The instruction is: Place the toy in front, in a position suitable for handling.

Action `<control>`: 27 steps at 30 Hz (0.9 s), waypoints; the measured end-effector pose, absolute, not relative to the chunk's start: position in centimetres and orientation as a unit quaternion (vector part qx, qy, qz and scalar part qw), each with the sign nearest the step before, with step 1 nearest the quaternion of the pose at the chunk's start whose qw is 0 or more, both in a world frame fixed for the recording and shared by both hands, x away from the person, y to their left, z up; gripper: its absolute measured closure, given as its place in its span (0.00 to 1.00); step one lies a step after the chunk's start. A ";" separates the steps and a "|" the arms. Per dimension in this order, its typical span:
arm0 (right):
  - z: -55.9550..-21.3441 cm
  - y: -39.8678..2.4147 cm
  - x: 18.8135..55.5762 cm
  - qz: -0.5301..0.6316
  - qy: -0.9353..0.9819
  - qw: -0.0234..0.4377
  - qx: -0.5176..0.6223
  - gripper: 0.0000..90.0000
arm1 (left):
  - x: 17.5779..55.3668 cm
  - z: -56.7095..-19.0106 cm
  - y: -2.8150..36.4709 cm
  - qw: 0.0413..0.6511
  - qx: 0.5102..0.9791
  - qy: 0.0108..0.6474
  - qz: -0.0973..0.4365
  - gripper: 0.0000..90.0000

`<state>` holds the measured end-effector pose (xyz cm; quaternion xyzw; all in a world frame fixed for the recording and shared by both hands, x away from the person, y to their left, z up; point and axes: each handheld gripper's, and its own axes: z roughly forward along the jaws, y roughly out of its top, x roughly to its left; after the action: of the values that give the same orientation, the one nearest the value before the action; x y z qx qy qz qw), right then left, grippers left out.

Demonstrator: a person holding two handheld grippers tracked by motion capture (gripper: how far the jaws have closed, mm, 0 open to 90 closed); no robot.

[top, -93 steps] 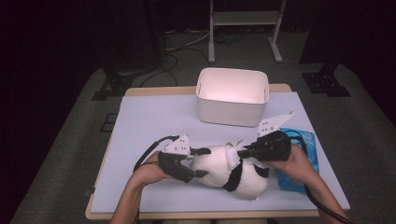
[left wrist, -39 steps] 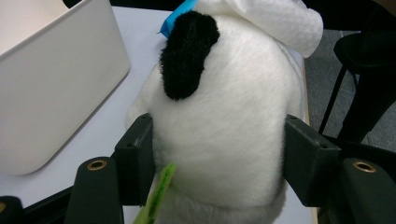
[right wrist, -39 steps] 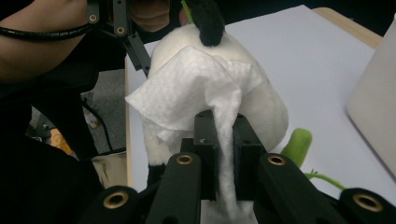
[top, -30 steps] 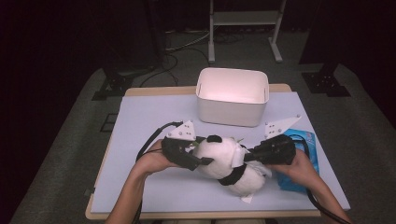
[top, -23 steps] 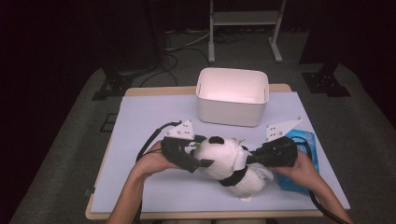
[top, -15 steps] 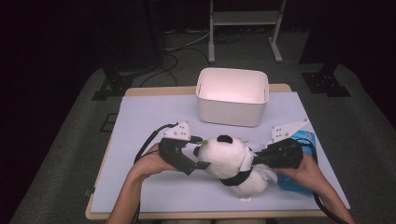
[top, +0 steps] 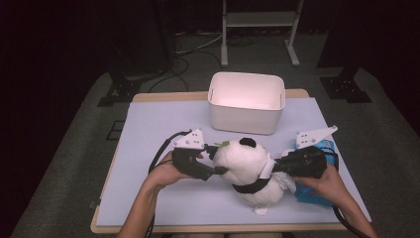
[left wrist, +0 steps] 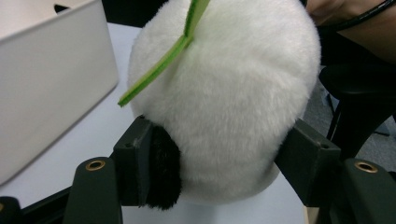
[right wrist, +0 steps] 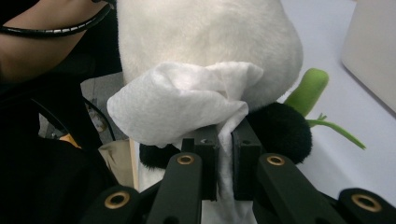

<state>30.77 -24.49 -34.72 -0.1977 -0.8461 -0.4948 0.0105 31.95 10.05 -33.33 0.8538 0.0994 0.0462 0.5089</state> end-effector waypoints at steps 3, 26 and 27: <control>-34.3 -24.2 30.9 -0.495 -0.847 0.008 -0.193 0.92 | 31.8 -32.6 10.4 0.507 0.854 0.096 0.055 0.39; -33.1 -24.0 31.4 -0.525 -0.830 0.006 -0.189 0.92 | 31.6 -32.1 10.4 0.494 0.862 0.095 0.063 0.35; -33.6 -24.2 31.4 -0.523 -0.830 0.008 -0.193 0.92 | 31.6 -32.1 10.4 0.495 0.861 0.096 0.062 0.35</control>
<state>31.45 -24.19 -33.56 -0.1932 -0.8299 -0.5233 0.0077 31.63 10.44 -32.11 0.8615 0.0956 0.0620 0.4948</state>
